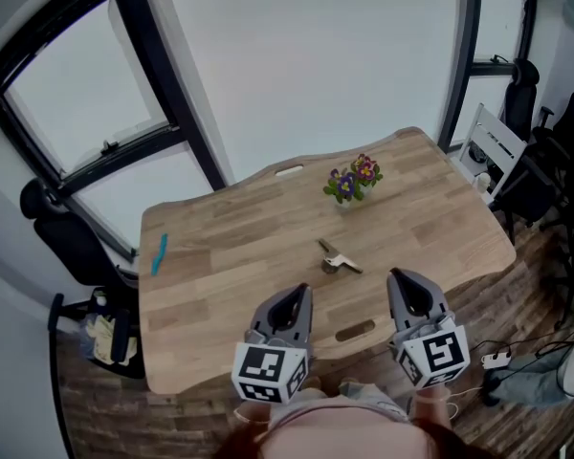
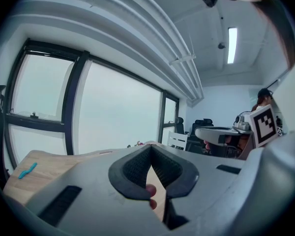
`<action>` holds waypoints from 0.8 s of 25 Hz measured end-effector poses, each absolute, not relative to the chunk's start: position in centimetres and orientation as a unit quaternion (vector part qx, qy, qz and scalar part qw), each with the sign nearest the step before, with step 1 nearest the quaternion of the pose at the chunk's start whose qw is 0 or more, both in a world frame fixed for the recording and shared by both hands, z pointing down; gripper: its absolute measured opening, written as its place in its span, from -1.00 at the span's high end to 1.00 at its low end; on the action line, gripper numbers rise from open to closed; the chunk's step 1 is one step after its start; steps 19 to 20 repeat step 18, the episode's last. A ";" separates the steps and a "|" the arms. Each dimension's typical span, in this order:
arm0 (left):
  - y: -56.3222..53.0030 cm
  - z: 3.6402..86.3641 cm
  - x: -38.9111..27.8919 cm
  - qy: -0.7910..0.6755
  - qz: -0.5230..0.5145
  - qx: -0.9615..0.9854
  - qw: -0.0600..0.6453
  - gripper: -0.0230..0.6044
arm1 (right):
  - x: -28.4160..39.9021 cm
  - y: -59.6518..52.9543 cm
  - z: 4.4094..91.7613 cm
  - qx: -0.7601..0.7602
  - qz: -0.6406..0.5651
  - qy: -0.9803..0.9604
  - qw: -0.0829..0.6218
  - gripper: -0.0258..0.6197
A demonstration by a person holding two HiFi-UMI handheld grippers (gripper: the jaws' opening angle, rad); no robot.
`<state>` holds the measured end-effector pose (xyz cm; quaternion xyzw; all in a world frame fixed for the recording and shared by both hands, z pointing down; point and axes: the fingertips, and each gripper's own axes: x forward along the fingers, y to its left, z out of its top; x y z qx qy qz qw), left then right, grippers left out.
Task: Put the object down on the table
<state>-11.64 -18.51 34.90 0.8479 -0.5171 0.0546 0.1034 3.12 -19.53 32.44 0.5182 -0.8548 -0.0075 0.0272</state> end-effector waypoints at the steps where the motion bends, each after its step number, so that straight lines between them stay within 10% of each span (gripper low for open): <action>1: -18.6 35.0 -11.6 -0.517 0.054 0.848 0.105 0.93 | 3.1 -19.7 32.5 0.517 -0.007 -0.855 0.028 0.92; 20: -18.9 36.0 -11.3 -0.517 0.050 0.846 0.125 0.93 | 2.7 -20.3 33.5 0.505 0.009 -0.862 0.032 0.92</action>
